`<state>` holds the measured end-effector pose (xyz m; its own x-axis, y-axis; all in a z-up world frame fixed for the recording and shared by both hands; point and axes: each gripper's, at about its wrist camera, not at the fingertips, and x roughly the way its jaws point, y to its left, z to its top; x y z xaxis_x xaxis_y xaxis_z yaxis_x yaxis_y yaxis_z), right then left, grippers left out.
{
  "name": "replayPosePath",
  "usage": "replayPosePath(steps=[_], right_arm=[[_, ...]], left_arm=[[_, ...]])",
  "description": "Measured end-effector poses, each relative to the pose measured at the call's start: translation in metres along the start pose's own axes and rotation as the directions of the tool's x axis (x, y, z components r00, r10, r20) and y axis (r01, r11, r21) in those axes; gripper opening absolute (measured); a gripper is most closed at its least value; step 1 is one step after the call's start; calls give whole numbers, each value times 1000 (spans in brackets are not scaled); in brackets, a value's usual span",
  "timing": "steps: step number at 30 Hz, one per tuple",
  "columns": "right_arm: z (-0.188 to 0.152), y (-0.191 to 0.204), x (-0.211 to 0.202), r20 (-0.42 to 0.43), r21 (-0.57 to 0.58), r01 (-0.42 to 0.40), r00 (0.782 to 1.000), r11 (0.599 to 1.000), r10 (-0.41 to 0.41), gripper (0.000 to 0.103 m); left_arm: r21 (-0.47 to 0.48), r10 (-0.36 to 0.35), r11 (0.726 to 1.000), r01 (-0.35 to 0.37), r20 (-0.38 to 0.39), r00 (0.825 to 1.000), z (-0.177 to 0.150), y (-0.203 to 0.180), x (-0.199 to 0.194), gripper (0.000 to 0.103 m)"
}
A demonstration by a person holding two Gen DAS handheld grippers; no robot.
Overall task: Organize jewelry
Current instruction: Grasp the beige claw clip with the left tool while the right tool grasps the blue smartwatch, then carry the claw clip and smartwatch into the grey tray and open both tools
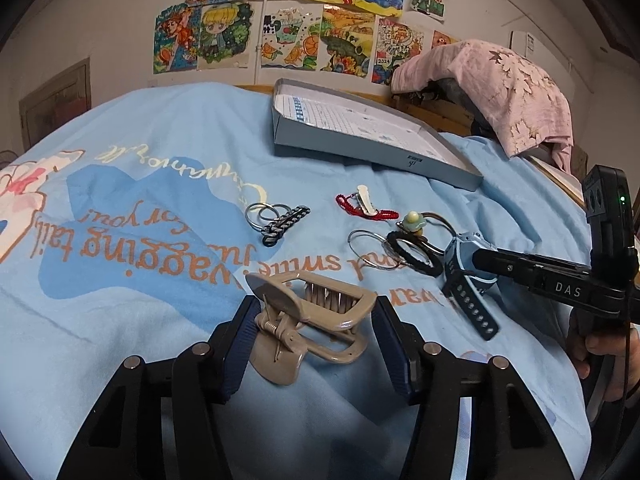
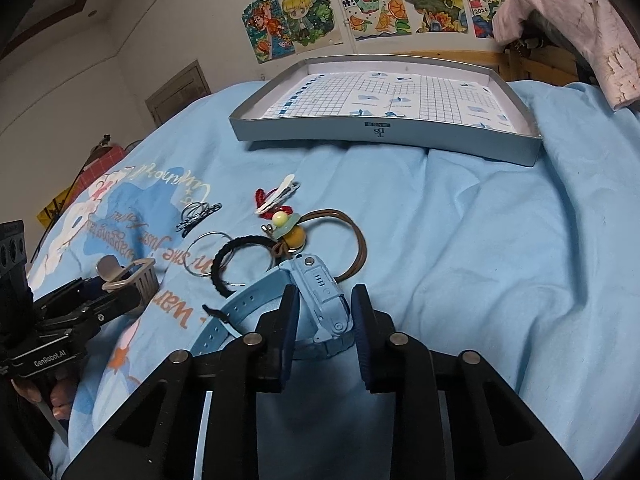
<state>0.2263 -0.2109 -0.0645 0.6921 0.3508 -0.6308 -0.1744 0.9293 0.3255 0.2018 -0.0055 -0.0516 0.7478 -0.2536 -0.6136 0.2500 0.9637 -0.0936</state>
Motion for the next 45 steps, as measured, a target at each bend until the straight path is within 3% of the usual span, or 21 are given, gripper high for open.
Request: replayPosePath(steps=[5, 6, 16, 22, 28, 32, 37, 41, 44, 45], right_arm=[[-1, 0, -9, 31, 17, -25, 999, 1000, 24, 19], [-2, 0, -11, 36, 17, -32, 999, 999, 31, 18], [-3, 1, -34, 96, 28, -79, 992, 996, 76, 15], [23, -10, -49, 202, 72, -74, 978, 995, 58, 15], [88, -40, -37, 334, 92, 26, 941, 995, -55, 15], [121, -65, -8, 352, 131, 68, 929, 989, -110, 15], [149, -90, 32, 327, 176, 97, 933, 980, -151, 15], [151, -100, 61, 279, 160, 142, 943, 977, -183, 15], [149, -105, 77, 234, 170, 137, 956, 976, -175, 16], [146, -105, 80, 225, 170, 139, 958, 976, -176, 17]], left_arm=[[9, -16, 1000, 16, 25, 1000, -1, -9, -18, 54], [18, -14, 1000, 14, 32, 999, -1, -12, -21, 42], [77, -9, 997, 7, 29, 1000, 4, -39, -31, 42], [54, -3, 999, -1, 85, 996, 49, -51, -25, 42], [35, 25, 999, -30, 118, 993, 114, -56, 32, 42], [-28, 20, 999, -17, 108, 994, 153, -42, 80, 42], [-32, 55, 998, -53, 80, 995, 180, -35, 133, 42], [-30, 75, 997, -74, 29, 997, 182, -34, 164, 43], [-30, 92, 995, -91, 20, 996, 176, -33, 173, 47], [-30, 97, 995, -97, 21, 995, 174, -34, 174, 55]])
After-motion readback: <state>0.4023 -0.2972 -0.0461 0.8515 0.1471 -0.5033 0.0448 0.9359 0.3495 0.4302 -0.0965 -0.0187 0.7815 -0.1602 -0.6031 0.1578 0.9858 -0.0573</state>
